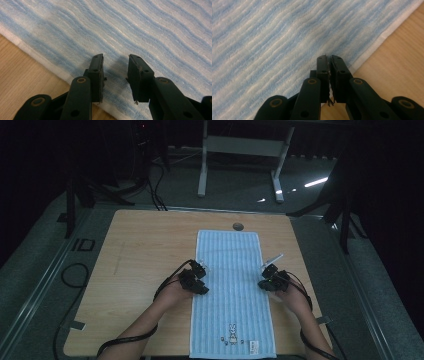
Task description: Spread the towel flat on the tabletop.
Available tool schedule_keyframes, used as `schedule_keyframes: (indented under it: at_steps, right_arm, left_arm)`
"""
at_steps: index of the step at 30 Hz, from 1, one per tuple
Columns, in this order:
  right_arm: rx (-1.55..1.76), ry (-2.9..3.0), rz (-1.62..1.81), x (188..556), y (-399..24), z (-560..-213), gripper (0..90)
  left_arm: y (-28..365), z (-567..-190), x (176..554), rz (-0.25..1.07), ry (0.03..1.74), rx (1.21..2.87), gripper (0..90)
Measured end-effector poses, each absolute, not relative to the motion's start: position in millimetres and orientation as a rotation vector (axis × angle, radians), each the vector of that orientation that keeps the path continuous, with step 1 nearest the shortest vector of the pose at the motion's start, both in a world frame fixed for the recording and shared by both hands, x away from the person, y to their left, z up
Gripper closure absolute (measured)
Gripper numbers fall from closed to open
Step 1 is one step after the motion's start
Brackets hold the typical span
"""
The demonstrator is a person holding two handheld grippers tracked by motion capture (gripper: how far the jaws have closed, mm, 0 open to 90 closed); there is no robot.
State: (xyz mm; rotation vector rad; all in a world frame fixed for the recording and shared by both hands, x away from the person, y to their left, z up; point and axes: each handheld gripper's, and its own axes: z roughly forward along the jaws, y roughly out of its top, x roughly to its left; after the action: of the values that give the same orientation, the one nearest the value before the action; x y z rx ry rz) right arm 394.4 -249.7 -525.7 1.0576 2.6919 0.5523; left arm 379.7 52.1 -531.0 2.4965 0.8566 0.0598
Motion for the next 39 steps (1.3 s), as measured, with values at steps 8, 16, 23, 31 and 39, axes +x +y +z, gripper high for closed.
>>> schedule_keyframes:
  at_steps: [8,16,23,31,39]
  right_arm:
    - [1.099,2.602,0.630,391.5,-249.5,-517.8,88.2]
    - [1.028,2.659,0.613,374.6,-240.1,-521.1,88.1]
    - [1.028,2.674,0.581,367.6,-243.3,-527.5,87.3]
    - [1.017,2.674,0.548,359.4,-245.6,-526.9,84.2]
    - [1.032,2.661,0.546,366.5,-248.1,-514.0,65.7]
  left_arm:
    - [60.8,-523.8,379.1,0.068,0.860,2.494,63.3]
    - [70.1,-530.1,377.6,0.065,0.887,2.499,64.1]
    - [72.1,-530.7,375.0,0.074,0.887,2.491,64.1]
    - [66.3,-529.7,366.8,0.109,0.860,2.529,64.0]
    - [71.6,-515.1,370.9,0.131,0.873,2.491,61.8]
